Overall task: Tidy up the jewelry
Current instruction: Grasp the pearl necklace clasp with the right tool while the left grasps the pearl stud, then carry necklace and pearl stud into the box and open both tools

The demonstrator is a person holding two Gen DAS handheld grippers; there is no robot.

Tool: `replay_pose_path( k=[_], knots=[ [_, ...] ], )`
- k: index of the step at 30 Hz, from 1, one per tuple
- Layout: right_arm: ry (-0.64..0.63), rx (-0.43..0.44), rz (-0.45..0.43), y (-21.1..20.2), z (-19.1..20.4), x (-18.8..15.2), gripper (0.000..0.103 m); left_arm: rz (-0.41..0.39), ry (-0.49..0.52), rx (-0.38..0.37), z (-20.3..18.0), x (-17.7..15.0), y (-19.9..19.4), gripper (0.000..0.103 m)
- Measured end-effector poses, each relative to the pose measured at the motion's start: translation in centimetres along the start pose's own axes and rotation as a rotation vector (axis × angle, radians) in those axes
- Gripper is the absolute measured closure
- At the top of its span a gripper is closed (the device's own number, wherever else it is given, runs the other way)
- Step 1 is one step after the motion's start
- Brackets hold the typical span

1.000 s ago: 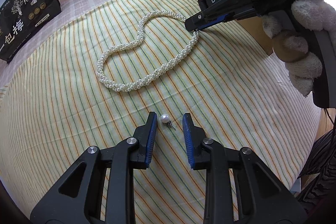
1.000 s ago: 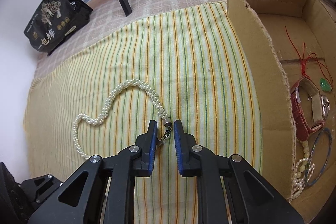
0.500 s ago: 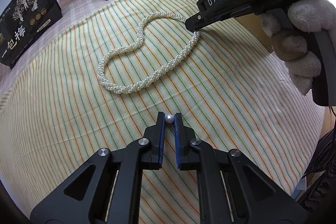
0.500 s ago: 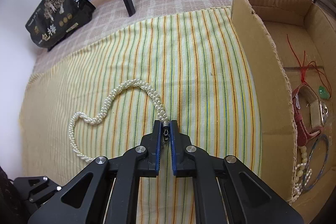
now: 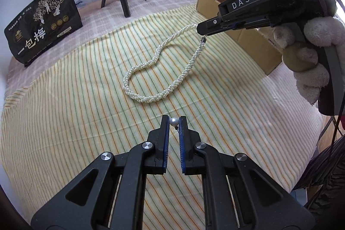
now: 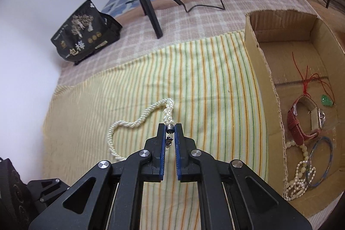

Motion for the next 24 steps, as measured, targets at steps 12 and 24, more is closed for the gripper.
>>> replay_pose_path(
  k=[12,24],
  knots=[
    [-0.070,0.030,-0.093,-4.9,2.8,0.1,0.097,-0.101,-0.068,-0.033,-0.7,1.6,-4.6,0.097],
    [-0.115,0.053,-0.191,-9.4,4.5,1.1,0.097,-0.163,-0.092,-0.064,-2.0,2.9,-6.7,0.097]
  ],
)
Point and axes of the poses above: each gripper's, at about its wrist camera, not at the fingertips, and y roughly the way its jaws point, z to its left, x to its top, the point moved 4 cm from there along y, roughly the way its jaws point, and after that the axes turned 15 degrees about x, right-handed, at the moved point
